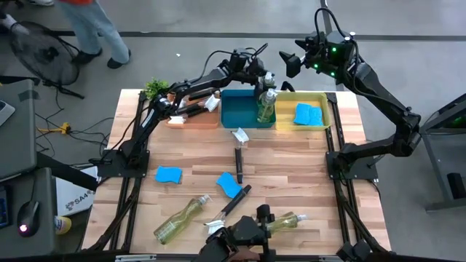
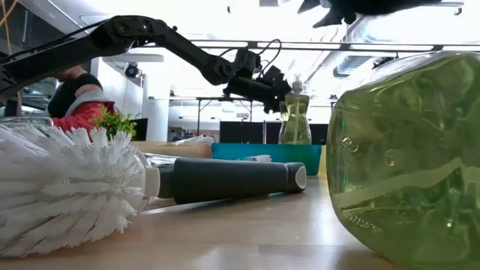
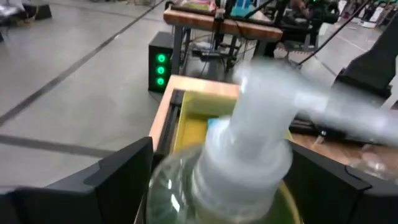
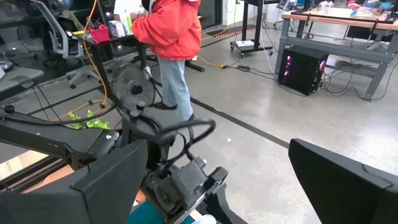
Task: Pick & Place Kitchen Sink Supplies
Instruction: Put the green dishwashing liquid bottle into the blue bin, then put the cleaning brush into the orange bin
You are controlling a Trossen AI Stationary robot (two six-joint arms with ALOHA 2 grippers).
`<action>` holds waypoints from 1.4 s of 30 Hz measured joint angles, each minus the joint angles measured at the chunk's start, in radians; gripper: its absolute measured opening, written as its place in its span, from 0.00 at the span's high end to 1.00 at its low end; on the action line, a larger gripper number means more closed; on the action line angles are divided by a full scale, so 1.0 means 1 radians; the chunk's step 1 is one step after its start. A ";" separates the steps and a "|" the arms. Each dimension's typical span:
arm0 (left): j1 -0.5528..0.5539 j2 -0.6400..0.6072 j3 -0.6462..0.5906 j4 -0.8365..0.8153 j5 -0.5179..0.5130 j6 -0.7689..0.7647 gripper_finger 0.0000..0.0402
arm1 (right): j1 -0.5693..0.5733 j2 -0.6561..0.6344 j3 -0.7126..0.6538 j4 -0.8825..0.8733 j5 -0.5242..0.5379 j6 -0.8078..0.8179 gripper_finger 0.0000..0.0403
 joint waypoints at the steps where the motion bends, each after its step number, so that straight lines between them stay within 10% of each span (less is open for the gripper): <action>1: 0.000 0.000 0.007 0.000 0.003 0.001 0.17 | 0.000 0.000 0.000 0.000 0.000 0.000 0.04; 42: 0.000 -0.188 0.020 0.056 0.060 -0.025 0.17 | 0.008 0.000 0.000 0.000 -0.042 -0.002 0.04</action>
